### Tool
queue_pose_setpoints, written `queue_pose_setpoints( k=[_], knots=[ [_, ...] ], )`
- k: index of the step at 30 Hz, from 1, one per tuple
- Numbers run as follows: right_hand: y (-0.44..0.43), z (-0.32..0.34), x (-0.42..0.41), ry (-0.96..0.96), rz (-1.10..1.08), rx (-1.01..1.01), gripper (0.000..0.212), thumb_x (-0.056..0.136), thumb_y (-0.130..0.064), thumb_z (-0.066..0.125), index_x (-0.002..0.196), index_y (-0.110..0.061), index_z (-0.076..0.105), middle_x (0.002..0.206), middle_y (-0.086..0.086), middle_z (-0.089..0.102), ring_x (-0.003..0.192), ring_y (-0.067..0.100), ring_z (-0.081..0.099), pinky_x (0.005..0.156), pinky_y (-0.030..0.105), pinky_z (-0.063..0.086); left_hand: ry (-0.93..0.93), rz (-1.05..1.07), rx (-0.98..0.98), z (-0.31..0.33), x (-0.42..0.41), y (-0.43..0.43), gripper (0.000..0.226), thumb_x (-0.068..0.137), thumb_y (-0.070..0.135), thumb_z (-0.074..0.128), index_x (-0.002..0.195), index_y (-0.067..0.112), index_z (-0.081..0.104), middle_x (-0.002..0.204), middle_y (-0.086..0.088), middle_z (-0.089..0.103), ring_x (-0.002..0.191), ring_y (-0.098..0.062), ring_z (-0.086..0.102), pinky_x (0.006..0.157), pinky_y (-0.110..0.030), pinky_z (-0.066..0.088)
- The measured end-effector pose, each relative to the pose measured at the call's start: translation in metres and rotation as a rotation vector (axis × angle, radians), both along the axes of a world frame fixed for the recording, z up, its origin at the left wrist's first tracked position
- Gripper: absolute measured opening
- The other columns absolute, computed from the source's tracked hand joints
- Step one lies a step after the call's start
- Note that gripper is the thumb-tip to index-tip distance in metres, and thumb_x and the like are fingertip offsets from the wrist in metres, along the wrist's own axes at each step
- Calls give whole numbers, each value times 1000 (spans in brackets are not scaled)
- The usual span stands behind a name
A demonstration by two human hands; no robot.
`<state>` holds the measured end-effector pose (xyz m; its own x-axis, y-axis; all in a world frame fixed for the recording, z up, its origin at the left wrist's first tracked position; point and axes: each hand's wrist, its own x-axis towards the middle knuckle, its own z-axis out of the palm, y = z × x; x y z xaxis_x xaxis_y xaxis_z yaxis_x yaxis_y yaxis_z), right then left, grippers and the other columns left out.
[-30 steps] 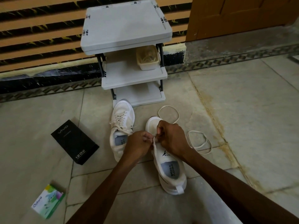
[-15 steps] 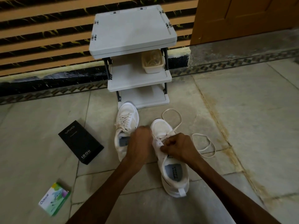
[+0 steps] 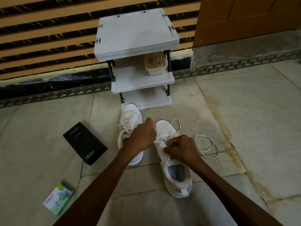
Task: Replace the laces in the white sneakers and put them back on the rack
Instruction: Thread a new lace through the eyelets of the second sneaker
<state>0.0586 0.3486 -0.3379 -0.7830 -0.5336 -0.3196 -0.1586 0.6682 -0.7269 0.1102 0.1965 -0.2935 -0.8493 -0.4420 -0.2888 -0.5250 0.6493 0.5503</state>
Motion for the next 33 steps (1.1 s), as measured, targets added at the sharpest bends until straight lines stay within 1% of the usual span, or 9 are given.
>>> queue_pose_setpoints(
  k=[4, 9, 12, 15, 18, 21, 24, 30, 33],
  knots=[
    [-1, -2, 1, -7, -6, 5, 11, 75, -22, 78, 65, -21, 74, 59, -8, 64, 53, 1, 57, 50, 6, 41, -368, -341, -423, -25, 5, 12, 24, 93, 12, 54, 114, 6, 64, 118, -17, 63, 109, -32, 62, 88, -38, 50],
    [0, -5, 1, -31, -32, -13, 9, 76, -27, 78, 68, -26, 75, 66, -9, 69, 58, 0, 61, 57, 9, 46, 274, 151, 561, 17, -2, -6, 32, 87, -11, 47, 70, 13, 59, 81, 3, 64, 76, -9, 60, 68, -21, 45],
    [0, -6, 2, -19, -35, -18, 9, 76, -27, 78, 69, -26, 74, 62, -12, 64, 55, -3, 57, 51, 2, 39, 606, 271, 843, 45, -5, -18, 33, 94, -6, 43, 71, 17, 52, 93, 7, 61, 85, 4, 59, 83, -22, 39],
    [0, -6, 2, -20, -40, -23, 10, 76, -26, 79, 67, -25, 74, 59, -14, 62, 51, -5, 55, 51, 2, 40, 621, 197, 1131, 47, -2, -14, 28, 99, 4, 43, 76, 16, 55, 96, -1, 67, 94, -14, 64, 92, -39, 46],
    [0, -7, 2, -12, -38, -28, 11, 76, -25, 79, 66, -23, 74, 55, -15, 61, 47, -6, 55, 50, 3, 40, 338, 15, 550, 14, 2, -7, 27, 100, 10, 45, 85, 13, 67, 80, -1, 68, 67, -15, 63, 63, -30, 49],
    [0, -9, 2, 3, -35, -32, 9, 76, -26, 79, 69, -21, 76, 59, -10, 63, 51, -3, 56, 52, 4, 41, -209, -345, -355, -18, 3, 2, 24, 96, 12, 50, 111, 15, 69, 112, -9, 67, 104, -25, 64, 85, -35, 51],
    [0, -10, 1, 27, -22, -37, 9, 76, -26, 78, 70, -19, 76, 59, -9, 62, 50, -4, 53, 51, 3, 39, -312, -415, -506, -32, 5, 7, 22, 96, 16, 52, 111, 9, 66, 118, -12, 65, 110, -29, 61, 88, -34, 48],
    [1, -10, 0, 8, -17, -23, 6, 77, -26, 77, 75, -20, 78, 65, -7, 67, 55, -1, 57, 56, 8, 45, 194, -82, 691, 47, 4, -15, 34, 92, -6, 46, 67, 12, 60, 64, 9, 60, 51, 1, 50, 47, -12, 36],
    [1, -10, 1, -18, -34, -59, 5, 77, -23, 78, 72, -21, 77, 63, -9, 67, 55, -1, 59, 52, 4, 43, 381, -75, 919, 86, 7, -22, 40, 92, -10, 35, 64, 12, 53, 60, 3, 54, 45, 0, 41, 39, -8, 30]
  ],
)
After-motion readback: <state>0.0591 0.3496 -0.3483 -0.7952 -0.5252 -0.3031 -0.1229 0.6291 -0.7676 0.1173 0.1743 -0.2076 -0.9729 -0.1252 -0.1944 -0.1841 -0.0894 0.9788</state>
